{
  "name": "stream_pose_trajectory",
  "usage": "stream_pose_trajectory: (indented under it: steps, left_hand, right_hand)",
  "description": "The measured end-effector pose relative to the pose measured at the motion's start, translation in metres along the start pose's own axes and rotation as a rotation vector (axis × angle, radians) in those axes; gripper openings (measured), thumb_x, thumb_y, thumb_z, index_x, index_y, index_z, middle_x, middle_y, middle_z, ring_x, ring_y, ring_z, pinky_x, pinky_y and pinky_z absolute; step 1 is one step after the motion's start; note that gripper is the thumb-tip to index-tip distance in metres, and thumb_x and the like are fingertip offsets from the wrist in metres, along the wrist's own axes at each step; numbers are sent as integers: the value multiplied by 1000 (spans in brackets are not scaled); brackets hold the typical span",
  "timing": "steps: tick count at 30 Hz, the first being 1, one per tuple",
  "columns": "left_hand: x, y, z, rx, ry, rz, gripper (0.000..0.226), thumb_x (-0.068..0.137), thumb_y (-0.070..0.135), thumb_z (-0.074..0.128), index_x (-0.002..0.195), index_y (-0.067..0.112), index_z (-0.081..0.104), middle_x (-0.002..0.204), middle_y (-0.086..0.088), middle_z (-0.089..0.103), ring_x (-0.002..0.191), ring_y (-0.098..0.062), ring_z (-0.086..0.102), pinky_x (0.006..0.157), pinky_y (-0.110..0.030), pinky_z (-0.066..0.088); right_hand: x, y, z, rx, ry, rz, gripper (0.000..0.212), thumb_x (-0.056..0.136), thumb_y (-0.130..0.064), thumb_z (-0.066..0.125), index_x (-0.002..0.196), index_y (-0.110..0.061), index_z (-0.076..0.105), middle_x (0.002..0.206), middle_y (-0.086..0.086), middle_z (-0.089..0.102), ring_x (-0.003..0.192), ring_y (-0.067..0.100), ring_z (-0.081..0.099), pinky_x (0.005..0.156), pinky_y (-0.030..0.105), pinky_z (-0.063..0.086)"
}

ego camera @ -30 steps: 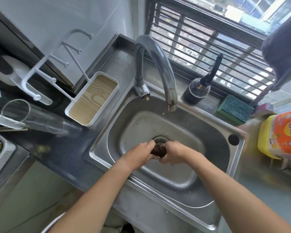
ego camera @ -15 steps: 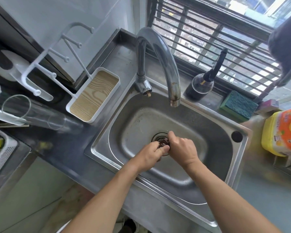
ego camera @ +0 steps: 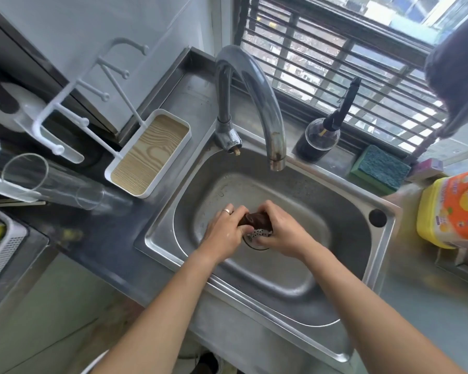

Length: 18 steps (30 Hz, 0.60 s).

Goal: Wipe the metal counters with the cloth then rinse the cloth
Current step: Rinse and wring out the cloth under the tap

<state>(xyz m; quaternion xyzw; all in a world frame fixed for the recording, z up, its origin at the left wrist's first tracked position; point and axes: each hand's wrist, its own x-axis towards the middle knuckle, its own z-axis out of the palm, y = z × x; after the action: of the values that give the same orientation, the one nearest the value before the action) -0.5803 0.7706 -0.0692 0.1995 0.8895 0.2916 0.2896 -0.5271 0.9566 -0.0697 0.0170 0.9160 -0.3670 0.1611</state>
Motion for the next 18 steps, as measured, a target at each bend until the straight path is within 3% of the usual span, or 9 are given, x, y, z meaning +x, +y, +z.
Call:
stream_pose_trajectory:
  steps: [2,5,7,9,11,12,14,16,18]
  left_hand:
    - [3,-9,-2,149,22,58,28,94,34,66,119,27,57,111,-2,48,105,-27,46,89,-48,46]
    - [-2,-7,-4,66,40,231,35,92,29,69,121,35,52,116,-3,44,104,-22,39,94,-48,45]
    - [-5,1,-3,17,19,329,41,93,23,67,122,40,44,121,-2,37,106,-21,36,99,-40,41]
    - [-8,7,-2,70,-18,370,47,91,18,66,125,38,39,124,1,29,108,-21,32,100,-38,37]
    - [-9,5,0,185,-98,358,57,85,20,73,126,33,36,125,1,28,111,-20,32,98,-37,35]
    - [-10,3,2,238,-131,332,61,81,22,78,126,30,37,125,1,31,112,-20,34,96,-36,36]
    - [-14,3,6,271,-108,249,57,77,25,82,118,25,42,118,0,42,108,-23,46,87,-38,43]
    - [-14,5,5,277,-6,180,40,82,27,77,105,22,45,105,-4,57,96,-35,60,73,-44,49]
    - [-11,3,0,270,21,169,25,85,24,71,92,22,47,92,-7,66,87,-40,63,62,-41,45]
  right_hand:
    - [0,-2,-14,282,-139,192,55,67,-45,90,102,-21,55,98,-2,66,85,14,62,76,34,49]
    - [2,-2,-32,621,-260,337,58,60,-51,92,92,-18,57,87,0,67,76,11,62,67,28,50]
    - [4,-4,-40,708,-437,386,56,68,-39,91,101,-14,54,93,5,66,80,13,65,66,27,52]
    - [6,-10,-42,744,-704,486,53,81,-21,85,119,-8,51,110,17,72,91,21,73,73,35,59]
    - [5,-21,-39,590,-909,569,32,89,-15,77,113,-4,59,99,21,75,75,24,74,69,36,62]
    - [6,-24,-34,422,-911,584,22,89,-18,77,100,-5,63,84,15,74,61,19,69,62,32,61]
    - [9,-28,-24,68,-809,516,23,85,-29,78,83,-11,63,65,5,63,47,16,55,49,24,51]
    - [11,-30,-13,-172,-669,404,25,80,-36,77,84,-14,67,69,3,61,57,20,57,52,25,48]
    - [9,-31,-2,-329,-497,279,24,76,-36,73,91,-17,70,80,5,65,78,27,65,64,30,50]
